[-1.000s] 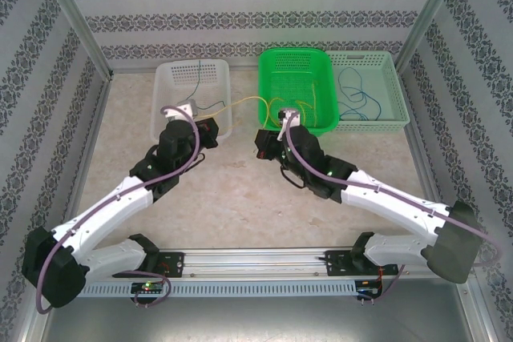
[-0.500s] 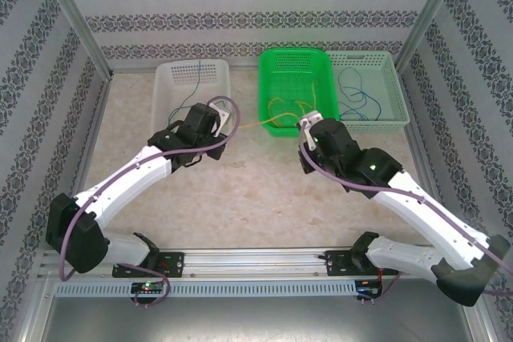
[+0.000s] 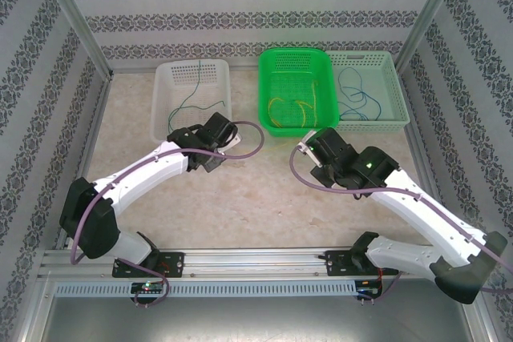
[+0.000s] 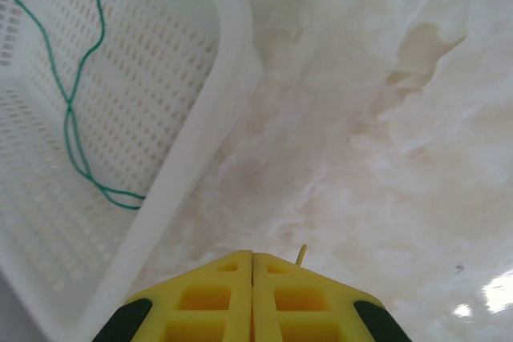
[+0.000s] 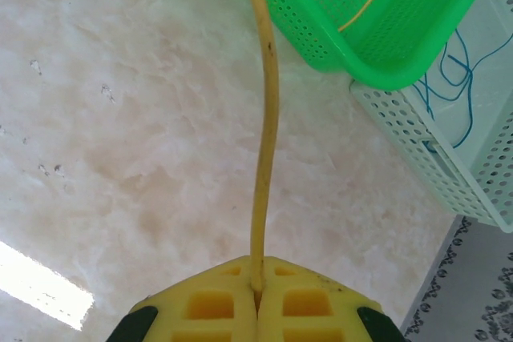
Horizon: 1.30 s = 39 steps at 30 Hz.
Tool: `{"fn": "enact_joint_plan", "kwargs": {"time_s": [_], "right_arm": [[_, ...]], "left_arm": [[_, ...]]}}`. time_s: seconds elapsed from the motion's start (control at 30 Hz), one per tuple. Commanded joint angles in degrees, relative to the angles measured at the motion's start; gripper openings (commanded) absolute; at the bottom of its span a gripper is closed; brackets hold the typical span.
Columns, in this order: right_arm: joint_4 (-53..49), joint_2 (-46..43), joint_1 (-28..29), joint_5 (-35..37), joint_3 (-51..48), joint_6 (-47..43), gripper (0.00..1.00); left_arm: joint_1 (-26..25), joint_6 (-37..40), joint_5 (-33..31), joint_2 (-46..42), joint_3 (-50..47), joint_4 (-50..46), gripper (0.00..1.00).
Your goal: Untangle the cables
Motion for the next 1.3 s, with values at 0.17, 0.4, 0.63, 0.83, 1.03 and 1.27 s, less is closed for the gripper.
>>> {"fn": "enact_joint_plan", "kwargs": {"time_s": [0.17, 0.4, 0.63, 0.83, 1.03, 1.27], "right_arm": [[2.42, -6.19, -0.05, -1.12, -0.16, -2.20, 0.00], [7.06, -9.18, -2.48, -5.74, -1.51, 3.99, 0.00], [15.02, -8.67, -12.63, -15.49, -1.01, 15.04, 0.00], [24.23, -8.33, -22.06, -20.67, -0.51, 28.38, 0.00], [29.84, -4.77, -26.00, -19.44, 0.75, 41.60, 0.00], [36.29, 0.25, -27.74, -15.28, -0.50, 47.39, 0.00]], "left_arm": [[-0.97, 6.84, -11.69, -1.76, 0.18, 0.98, 0.00], [-0.87, -2.28, -10.17, -6.94, 1.42, 7.68, 0.58], [0.32, -12.38, -7.62, -18.48, 0.11, 17.64, 1.00], [1.06, -15.23, -3.66, -25.29, -2.56, 19.90, 1.00], [1.15, -18.86, -3.79, -25.77, -4.51, 19.43, 1.00], [1.71, -20.25, -2.67, -27.03, -6.43, 20.83, 1.00]]}}
